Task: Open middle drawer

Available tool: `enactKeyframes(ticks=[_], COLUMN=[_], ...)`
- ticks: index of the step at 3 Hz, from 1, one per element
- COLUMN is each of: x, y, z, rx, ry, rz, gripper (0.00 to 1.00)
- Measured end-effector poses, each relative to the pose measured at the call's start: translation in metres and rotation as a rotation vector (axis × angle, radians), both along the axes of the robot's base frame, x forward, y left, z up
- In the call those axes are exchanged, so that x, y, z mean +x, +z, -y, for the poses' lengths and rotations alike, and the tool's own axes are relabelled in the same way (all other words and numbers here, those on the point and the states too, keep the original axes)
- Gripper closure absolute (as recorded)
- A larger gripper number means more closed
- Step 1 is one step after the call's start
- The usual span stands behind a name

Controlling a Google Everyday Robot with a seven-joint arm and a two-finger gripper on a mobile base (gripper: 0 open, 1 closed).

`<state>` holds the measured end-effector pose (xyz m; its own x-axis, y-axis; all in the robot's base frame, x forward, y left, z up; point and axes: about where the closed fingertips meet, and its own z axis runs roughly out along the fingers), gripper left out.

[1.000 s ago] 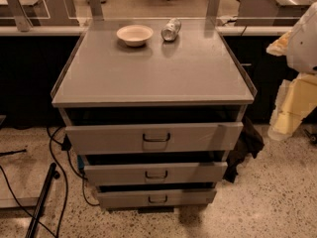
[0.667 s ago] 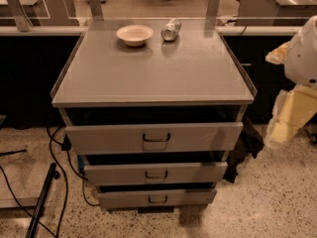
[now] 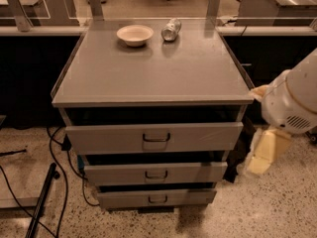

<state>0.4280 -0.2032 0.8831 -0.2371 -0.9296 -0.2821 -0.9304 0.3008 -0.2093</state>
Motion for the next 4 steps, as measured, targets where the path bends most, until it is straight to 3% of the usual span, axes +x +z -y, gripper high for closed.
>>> enactKeyframes(ticks=[1,2,3,4], x=[0.004,0.004,0.001,0.000], y=[-0.050,-0.050,-0.075,-0.122], z=[-0.010,-0.010,-0.011,-0.017], rx=[0.038,0.038,0.056,0.055], ry=[0.008,0.009,0.039,0.101], rz=[-0.009,-0.009,-0.039,-0.046], gripper=[0.00,0.00,0.00,0.00])
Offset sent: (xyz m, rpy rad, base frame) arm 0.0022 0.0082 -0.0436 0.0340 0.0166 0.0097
